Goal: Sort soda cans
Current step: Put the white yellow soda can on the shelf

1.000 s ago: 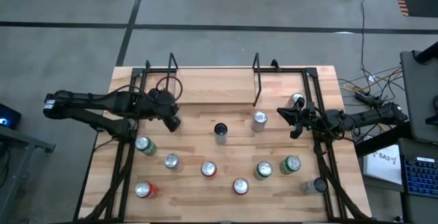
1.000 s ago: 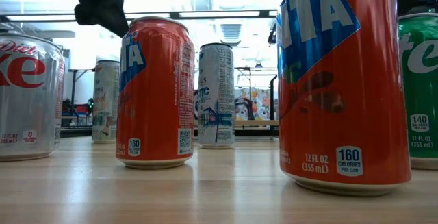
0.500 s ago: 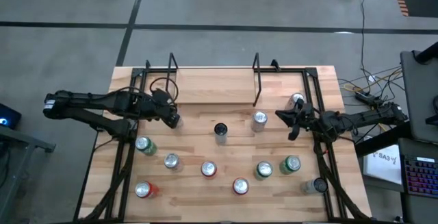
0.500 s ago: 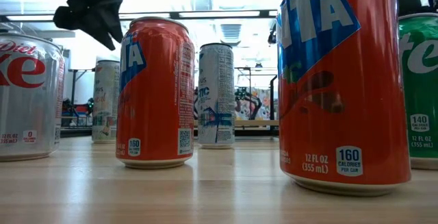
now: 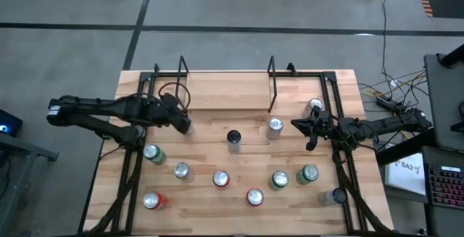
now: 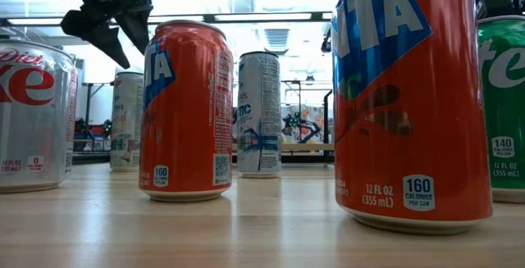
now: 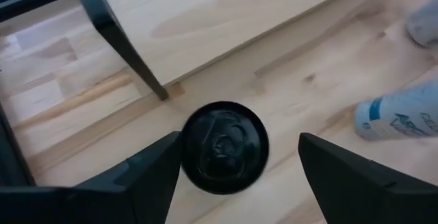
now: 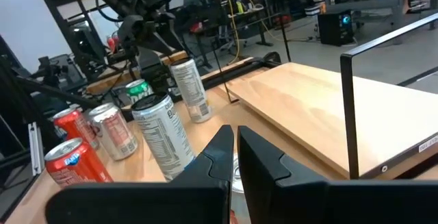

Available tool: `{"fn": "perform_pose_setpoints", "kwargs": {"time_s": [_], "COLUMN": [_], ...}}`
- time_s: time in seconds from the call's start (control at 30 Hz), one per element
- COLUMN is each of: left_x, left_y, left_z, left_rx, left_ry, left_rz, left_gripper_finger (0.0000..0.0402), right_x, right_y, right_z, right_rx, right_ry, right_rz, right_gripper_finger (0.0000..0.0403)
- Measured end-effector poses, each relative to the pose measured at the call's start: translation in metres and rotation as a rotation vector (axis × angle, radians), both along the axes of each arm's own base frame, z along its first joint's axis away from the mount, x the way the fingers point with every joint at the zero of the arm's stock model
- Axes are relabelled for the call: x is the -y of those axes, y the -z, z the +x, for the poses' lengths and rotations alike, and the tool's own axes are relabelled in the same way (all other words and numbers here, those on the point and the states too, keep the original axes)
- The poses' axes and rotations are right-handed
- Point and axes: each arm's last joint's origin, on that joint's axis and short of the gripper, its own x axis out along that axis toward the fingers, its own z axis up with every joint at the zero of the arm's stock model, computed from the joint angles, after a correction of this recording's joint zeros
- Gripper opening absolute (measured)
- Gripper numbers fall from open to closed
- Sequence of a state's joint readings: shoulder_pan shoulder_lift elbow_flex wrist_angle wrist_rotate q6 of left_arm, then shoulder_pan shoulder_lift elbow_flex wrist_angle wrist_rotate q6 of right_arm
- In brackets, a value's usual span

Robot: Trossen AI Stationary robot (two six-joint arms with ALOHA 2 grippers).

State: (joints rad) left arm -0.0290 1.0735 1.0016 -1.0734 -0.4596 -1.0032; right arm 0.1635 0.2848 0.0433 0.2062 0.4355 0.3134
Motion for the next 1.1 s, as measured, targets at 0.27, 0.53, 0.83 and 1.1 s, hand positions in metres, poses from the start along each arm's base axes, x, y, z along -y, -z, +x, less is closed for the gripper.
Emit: {"fn": "perform_pose_setpoints", "kwargs": {"time_s": [0.27, 0.53, 0.83, 1.1], "left_x": [-0.0003, -0.0006, -0.0006, -0.0009], "left_y": [0.0003, 0.0002, 0.0023, 0.0025], "left_z": [0.0004, 0.0004, 0.0001, -0.0001], "left_rx": [0.006, 0.019, 0.013, 0.013], "left_ry": [-0.017, -0.044, -0.048, -0.054], "left_rz": [-0.004, -0.006, -0.006, 0.008], "left_gripper_finger": [0.0278, 0.0278, 0.0278, 0.0278], "right_x": [0.0, 0.0, 0.0, 0.0], "right_y": [0.0, 0.0001, 0.0, 0.0001], "right_z": [0.0, 0.0, 0.0, 0.0], "right_rx": [0.0, -0.001, 0.0, -0.001], "right_ry": [-0.001, -0.001, -0.001, -0.001], "right_rz": [0.0, 0.0, 0.0, 0.0], "right_gripper_finger": [0.0012, 0.0012, 0.0012, 0.0012]}}
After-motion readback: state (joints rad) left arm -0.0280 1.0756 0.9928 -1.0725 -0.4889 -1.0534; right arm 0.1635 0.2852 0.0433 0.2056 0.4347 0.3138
